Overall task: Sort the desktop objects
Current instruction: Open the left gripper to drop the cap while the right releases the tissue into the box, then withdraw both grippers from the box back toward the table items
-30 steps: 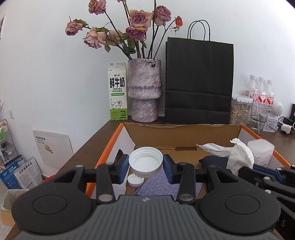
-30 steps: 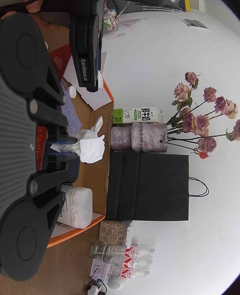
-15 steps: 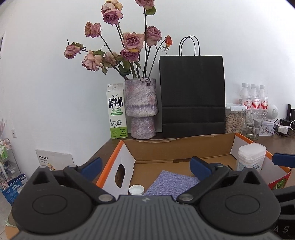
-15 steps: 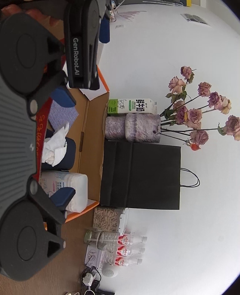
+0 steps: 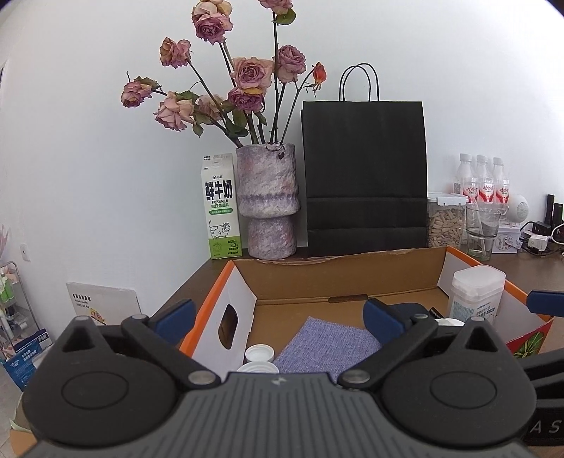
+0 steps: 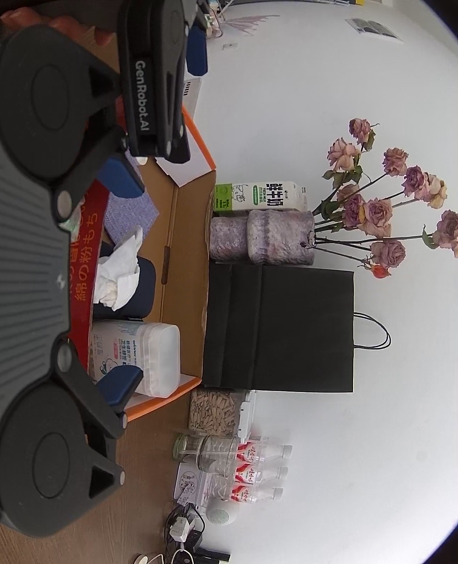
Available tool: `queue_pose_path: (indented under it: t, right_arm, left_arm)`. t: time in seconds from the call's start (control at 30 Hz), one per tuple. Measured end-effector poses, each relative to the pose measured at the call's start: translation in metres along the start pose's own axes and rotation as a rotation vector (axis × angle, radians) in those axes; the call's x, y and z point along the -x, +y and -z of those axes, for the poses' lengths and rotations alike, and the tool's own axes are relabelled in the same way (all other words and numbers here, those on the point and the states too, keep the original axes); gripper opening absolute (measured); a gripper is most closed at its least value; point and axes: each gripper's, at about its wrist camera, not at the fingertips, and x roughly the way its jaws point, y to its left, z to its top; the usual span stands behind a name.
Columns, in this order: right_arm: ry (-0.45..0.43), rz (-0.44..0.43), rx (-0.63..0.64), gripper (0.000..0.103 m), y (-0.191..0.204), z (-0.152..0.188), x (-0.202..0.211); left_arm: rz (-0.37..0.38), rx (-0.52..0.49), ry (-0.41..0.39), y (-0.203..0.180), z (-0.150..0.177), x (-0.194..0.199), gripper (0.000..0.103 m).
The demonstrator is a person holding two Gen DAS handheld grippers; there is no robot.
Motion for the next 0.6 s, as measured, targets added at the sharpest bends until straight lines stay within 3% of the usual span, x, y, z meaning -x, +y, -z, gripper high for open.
queue_pose_path:
  t: [0.23, 0.6]
  right_arm:
    - [-0.004, -0.012, -0.016, 0.102, -0.004, 0.0, 0.01]
    - [-0.01, -0.004, 0.0, 0.103, -0.014, 0.01, 0.022]
  left_arm:
    - [0.007, 0.021, -0.022, 0.007, 0.001, 0.007, 0.103]
    - [-0.018, 0.061, 0.015, 0.027, 0.01, 0.01, 0.103]
